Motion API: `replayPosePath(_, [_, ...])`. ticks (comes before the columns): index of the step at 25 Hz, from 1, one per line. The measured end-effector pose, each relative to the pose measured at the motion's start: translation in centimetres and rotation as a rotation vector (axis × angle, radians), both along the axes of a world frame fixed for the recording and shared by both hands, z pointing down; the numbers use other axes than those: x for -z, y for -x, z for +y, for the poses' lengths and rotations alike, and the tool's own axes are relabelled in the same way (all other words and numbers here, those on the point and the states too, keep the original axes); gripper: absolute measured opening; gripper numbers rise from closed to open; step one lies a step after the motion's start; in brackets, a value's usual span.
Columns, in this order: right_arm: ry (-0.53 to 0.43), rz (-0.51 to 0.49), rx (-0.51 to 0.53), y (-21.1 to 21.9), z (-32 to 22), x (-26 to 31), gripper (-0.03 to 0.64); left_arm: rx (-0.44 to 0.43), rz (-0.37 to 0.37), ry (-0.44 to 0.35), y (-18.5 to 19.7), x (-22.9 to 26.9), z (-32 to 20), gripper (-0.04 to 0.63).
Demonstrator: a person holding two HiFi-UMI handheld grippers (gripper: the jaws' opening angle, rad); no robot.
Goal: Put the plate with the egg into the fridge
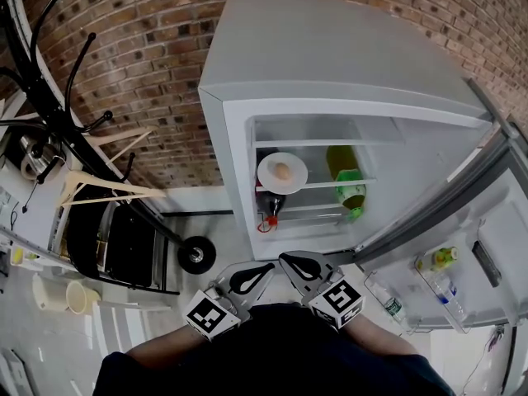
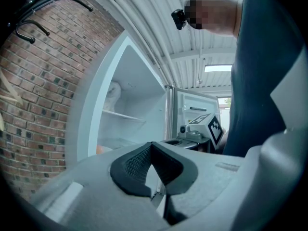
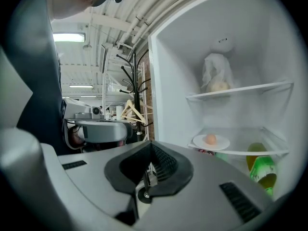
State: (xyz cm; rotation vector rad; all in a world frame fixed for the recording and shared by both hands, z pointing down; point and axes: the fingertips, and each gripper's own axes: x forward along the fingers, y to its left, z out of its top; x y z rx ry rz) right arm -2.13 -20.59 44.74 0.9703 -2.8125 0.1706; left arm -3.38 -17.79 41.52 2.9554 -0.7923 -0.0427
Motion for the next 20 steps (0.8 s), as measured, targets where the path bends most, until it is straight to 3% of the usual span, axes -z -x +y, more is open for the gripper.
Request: replayPosePath(20, [-0.017, 0.011, 0.008, 0.1, 0.8, 1.1, 0.011, 0.017, 0.004, 0.002, 0.2, 0.5, 0.4, -0.002])
